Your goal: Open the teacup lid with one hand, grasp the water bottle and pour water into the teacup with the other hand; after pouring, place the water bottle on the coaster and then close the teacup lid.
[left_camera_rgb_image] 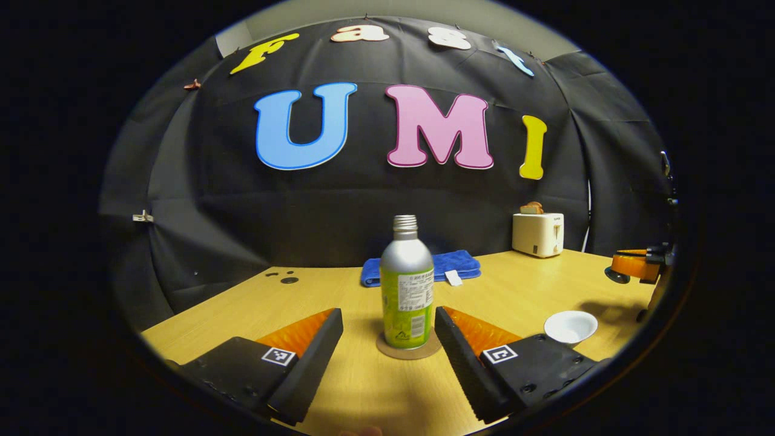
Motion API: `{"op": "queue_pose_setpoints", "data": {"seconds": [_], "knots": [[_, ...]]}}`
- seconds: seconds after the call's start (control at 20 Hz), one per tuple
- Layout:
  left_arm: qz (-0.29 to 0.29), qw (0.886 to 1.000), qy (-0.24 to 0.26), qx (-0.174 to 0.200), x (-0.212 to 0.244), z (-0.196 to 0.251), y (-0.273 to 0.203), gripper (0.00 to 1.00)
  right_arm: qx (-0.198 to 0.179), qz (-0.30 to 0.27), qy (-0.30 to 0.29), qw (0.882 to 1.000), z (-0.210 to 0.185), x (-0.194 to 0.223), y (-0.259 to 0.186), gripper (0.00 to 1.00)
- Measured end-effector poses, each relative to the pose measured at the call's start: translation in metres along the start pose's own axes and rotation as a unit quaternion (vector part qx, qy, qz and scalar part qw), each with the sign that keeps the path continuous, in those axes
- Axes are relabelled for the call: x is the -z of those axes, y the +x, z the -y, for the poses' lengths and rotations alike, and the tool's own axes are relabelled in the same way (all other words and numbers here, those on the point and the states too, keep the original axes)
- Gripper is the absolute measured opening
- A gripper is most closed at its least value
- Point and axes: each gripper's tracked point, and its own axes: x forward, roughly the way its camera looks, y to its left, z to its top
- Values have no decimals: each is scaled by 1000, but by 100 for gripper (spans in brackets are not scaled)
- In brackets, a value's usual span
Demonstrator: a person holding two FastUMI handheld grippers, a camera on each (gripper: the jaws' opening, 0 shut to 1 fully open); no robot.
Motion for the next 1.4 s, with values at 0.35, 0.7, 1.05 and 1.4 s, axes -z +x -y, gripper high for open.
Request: {"op": "queue_pose_setpoints", "data": {"seconds": [0.35,0.7,1.05,1.4], "knots": [[17,999,-32,-27,6,-30,-9,96,-54,2,19,998,-45,-2,-10,28],[18,1000,-19,-15,6,-27,-9,96,-127,-18,25,991,-131,0,-3,28],[17,1000,-18,-15,5,-27,-8,96,-146,-51,-3,988,-168,21,3,28],[18,1000,-18,-14,5,-26,-9,96,-136,-105,-12,985,-173,38,15,28]]}}
